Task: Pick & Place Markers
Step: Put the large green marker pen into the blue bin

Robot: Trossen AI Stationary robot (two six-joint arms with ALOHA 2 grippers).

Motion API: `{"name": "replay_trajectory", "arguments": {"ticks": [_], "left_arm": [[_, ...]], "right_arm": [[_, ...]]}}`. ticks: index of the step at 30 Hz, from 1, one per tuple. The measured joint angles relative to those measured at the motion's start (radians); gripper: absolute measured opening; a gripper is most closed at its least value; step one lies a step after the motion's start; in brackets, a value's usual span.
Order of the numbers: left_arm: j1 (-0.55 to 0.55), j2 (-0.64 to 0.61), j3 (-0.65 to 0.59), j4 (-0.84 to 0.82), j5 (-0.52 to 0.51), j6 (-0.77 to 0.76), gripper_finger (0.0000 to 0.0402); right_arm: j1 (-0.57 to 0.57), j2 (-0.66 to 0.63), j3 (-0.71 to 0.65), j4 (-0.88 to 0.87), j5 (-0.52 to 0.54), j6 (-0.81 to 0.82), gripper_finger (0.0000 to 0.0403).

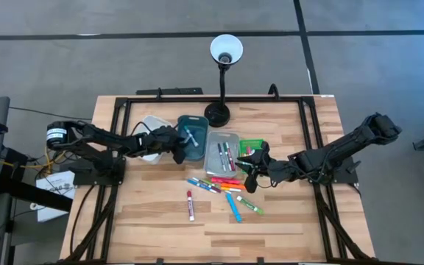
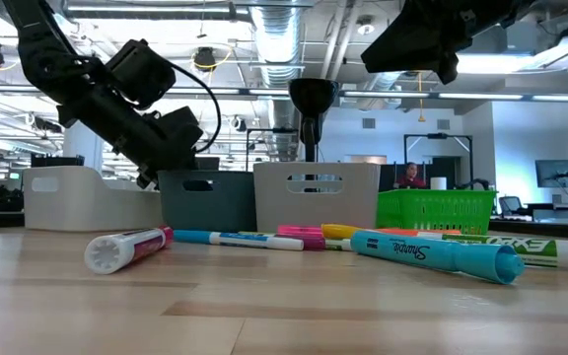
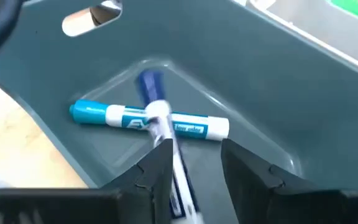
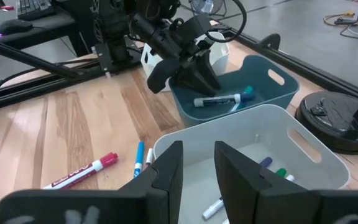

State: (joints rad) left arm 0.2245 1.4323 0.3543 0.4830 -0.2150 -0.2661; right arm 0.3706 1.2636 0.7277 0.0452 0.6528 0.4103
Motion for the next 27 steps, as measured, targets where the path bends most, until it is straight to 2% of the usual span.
{"name": "replay_trajectory", "arguments": {"ticks": [11, 16, 22, 27], "left_arm": [[0.0, 0.0, 0.0, 0.094, 0.005, 0.0, 0.0131], [0.0, 0.0, 0.0, 0.113, 0.016, 0.0, 0.0127], [0.0, -0.007, 0.0, 0.139, 0.033, 0.008, 0.0122], [-0.008, -0.039, -0.001, 0.143, 0.037, 0.023, 0.0121]], "right_arm": [[0.053, 0.001, 0.0, -0.008, -0.003, 0.025, 0.0093], [0.089, 0.025, 0.001, 0.003, -0.011, 0.038, 0.0133], [0.124, 0.141, 0.001, 0.022, -0.079, 0.09, 0.0192], [0.147, 0.215, 0.034, 0.015, -0.093, 0.118, 0.0216]]}}
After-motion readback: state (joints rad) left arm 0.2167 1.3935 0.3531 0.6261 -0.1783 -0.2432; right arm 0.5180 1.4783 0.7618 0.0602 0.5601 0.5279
